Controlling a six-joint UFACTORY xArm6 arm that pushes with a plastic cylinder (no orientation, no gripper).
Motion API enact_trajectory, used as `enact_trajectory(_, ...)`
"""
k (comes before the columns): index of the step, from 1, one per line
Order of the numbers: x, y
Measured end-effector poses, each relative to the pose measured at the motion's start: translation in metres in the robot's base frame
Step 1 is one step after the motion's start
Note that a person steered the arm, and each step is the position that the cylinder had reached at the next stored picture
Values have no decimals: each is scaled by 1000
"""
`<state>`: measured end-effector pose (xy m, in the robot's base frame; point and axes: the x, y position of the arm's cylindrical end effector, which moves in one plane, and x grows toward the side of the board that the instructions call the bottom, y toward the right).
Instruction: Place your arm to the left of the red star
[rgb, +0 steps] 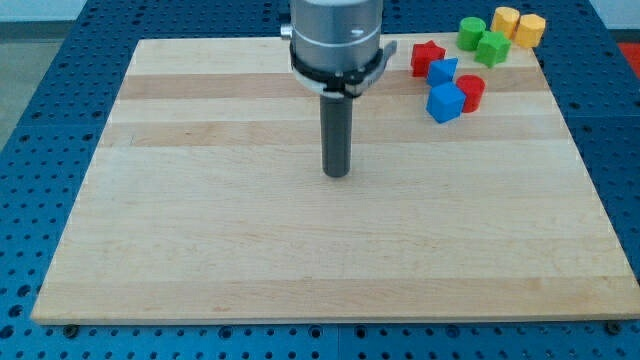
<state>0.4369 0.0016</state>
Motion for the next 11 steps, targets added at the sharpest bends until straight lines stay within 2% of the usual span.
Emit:
enact_trajectory(1,-26,-2)
enact_trajectory(4,-43,-2)
enact_trajectory(6,-88,-2)
enact_trajectory(8,-93,5)
enact_trajectory(11,-135,88)
